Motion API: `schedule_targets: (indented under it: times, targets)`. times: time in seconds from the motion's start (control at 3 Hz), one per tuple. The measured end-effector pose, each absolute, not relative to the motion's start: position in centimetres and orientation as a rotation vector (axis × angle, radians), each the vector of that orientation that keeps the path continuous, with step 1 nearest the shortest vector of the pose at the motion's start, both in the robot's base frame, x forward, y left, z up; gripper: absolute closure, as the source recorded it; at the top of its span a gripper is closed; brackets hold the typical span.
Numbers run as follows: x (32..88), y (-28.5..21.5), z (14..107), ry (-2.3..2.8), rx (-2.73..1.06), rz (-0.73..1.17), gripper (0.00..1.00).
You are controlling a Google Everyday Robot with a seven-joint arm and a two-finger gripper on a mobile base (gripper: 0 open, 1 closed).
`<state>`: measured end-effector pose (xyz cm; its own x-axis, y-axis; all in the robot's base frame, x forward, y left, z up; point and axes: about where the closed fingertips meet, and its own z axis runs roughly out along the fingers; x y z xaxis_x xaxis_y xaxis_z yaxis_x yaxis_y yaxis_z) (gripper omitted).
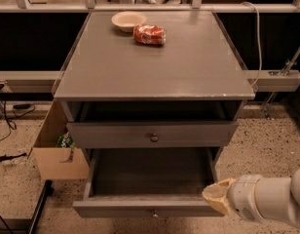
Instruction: Close middle drawer
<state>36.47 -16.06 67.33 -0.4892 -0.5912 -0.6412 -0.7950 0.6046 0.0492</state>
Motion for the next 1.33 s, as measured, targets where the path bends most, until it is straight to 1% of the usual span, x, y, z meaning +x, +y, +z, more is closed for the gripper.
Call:
schedule_targets:
  times: [0.33, 0.67, 1.0, 1.33]
  targets:
    - [34.9, -14.5, 62.5, 2.228, -1.019, 0.497, 1.00]
    - [34.2, -13.0, 57.8, 2.184, -0.986, 0.451, 1.00]
    - [34.2, -13.0, 57.8, 2.184, -0.986, 0.451, 1.00]
    - [34.1, -13.6, 55.5, 2.160, -1.032, 0.403, 1.00]
